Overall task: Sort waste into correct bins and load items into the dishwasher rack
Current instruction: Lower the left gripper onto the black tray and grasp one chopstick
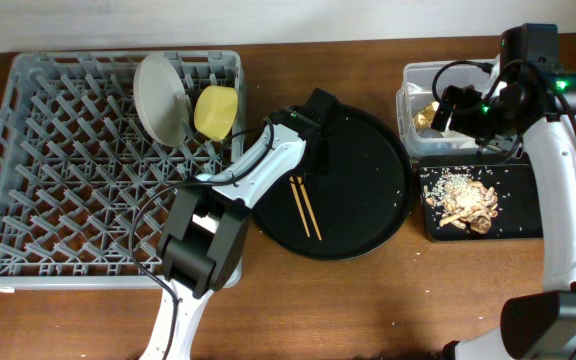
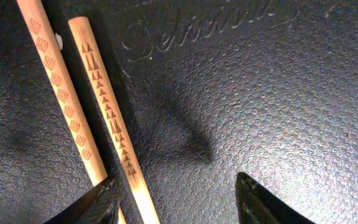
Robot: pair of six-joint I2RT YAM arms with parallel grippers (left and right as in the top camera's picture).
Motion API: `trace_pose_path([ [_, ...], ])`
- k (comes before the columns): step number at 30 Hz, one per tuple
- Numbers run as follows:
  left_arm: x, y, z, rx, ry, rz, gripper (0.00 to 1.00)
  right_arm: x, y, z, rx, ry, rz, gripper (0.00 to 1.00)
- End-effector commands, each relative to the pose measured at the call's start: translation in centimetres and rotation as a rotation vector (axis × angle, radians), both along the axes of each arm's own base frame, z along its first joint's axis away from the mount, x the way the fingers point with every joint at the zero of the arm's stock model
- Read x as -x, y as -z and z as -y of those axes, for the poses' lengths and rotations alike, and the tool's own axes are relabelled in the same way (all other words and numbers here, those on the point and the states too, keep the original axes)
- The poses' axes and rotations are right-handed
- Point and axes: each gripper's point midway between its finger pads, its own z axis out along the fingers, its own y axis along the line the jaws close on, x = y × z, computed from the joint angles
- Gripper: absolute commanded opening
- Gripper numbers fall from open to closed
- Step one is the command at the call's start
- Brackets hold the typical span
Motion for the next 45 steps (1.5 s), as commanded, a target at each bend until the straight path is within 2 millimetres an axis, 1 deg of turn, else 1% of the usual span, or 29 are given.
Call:
trace_pose_path([
  [1, 0.1, 0.1, -0.2, -0.007, -0.016, 0.002, 0.57, -0.1, -0.1, 0.1, 0.007, 0.005, 0.003, 0.99],
  [5, 0.4, 1.5, -0.3, -0.019, -0.015, -0.022, 0.45, -0.1, -0.1, 0.1, 0.007, 0.005, 0.003, 0.98],
  [6, 0.3, 1.5, -0.3, -0.018, -0.015, -0.021, 0.35, -0.1, -0.1, 0.1, 0.007, 0.005, 0.003, 0.98],
  [7, 0.3, 1.5, -0.3, -0.019, -0.015, -0.021, 0.29, -0.1, -0.1, 0.1, 0.007, 0.005, 0.003, 0.98],
  [8, 0.4, 1.8, -0.3, -0.022, -0.015, -0.026, 0.26, -0.1, -0.1, 0.1, 0.007, 0.005, 0.003, 0.98],
  [9, 0.5, 2.0, -0.4, -0.026, -0.015, -0.032, 0.25, -0.1, -0.1, 0.1, 0.007, 0.005, 0.003, 0.98],
  [11, 0.4, 2.0, -0.4, -0.029, -0.016, -0.028, 0.27, -0.1, -0.1, 0.1, 0.007, 0.005, 0.003, 0.98],
  [13, -0.1, 1.7, -0.2, -0.016, -0.018, -0.01, 0.36, -0.1, -0.1, 0.1, 0.007, 0.005, 0.003, 0.98],
  [15, -1.0, -0.2, 0.1, -0.006, -0.022, 0.01, 0.38, -0.1, -0.1, 0.1, 0.007, 0.005, 0.003, 0.98],
  [16, -1.3, -1.2, -0.3, -0.029, -0.029, 0.021, 0.39, -0.1, -0.1, 0.1, 0.007, 0.005, 0.003, 0.99],
  [18, -1.7, -2.5, -1.2, -0.084, -0.05, 0.045, 0.41, -0.1, -0.1, 0.1, 0.007, 0.005, 0.003, 0.98],
  [20, -1.6, -2.4, -1.7, -0.094, -0.097, 0.041, 0.43, -0.1, -0.1, 0.1, 0.007, 0.005, 0.003, 0.98],
  [22, -1.6, -1.5, -2.6, -0.138, -0.138, 0.044, 0.43, -0.1, -0.1, 0.1, 0.007, 0.005, 0.003, 0.98],
  [25, -0.9, 0.4, -3.4, -0.167, -0.182, 0.008, 0.43, -0.1, -0.1, 0.1, 0.007, 0.005, 0.003, 0.98],
  [29, -1.2, 2.4, -3.0, -0.167, -0.18, 0.0, 0.43, -0.1, -0.1, 0.1, 0.007, 0.005, 0.003, 0.98],
  [31, -1.2, 2.9, -2.9, -0.161, -0.179, -0.003, 0.43, -0.1, -0.1, 0.1, 0.007, 0.005, 0.003, 0.99],
  [33, -1.6, 2.9, -2.6, -0.151, -0.18, 0.011, 0.43, -0.1, -0.1, 0.1, 0.007, 0.005, 0.003, 0.98],
  [38, -1.6, 2.8, -2.6, -0.149, -0.178, 0.013, 0.41, -0.1, -0.1, 0.1, 0.007, 0.005, 0.003, 0.98],
  [39, -1.9, 2.4, -2.4, -0.146, -0.161, 0.023, 0.36, -0.1, -0.1, 0.1, 0.007, 0.005, 0.003, 0.98],
  [40, -2.3, 1.9, -2.1, -0.145, -0.133, 0.035, 0.34, -0.1, -0.1, 0.1, 0.007, 0.005, 0.003, 0.98],
  [42, -3.0, 0.2, -1.7, -0.14, -0.112, 0.056, 0.34, -0.1, -0.1, 0.1, 0.007, 0.005, 0.003, 0.98],
  [43, -3.4, -0.7, -1.5, -0.14, -0.085, 0.069, 0.36, -0.1, -0.1, 0.1, 0.007, 0.005, 0.003, 0.98],
  [45, -3.2, -1.0, -1.3, -0.141, -0.078, 0.067, 0.39, -0.1, -0.1, 0.1, 0.007, 0.005, 0.003, 0.98],
])
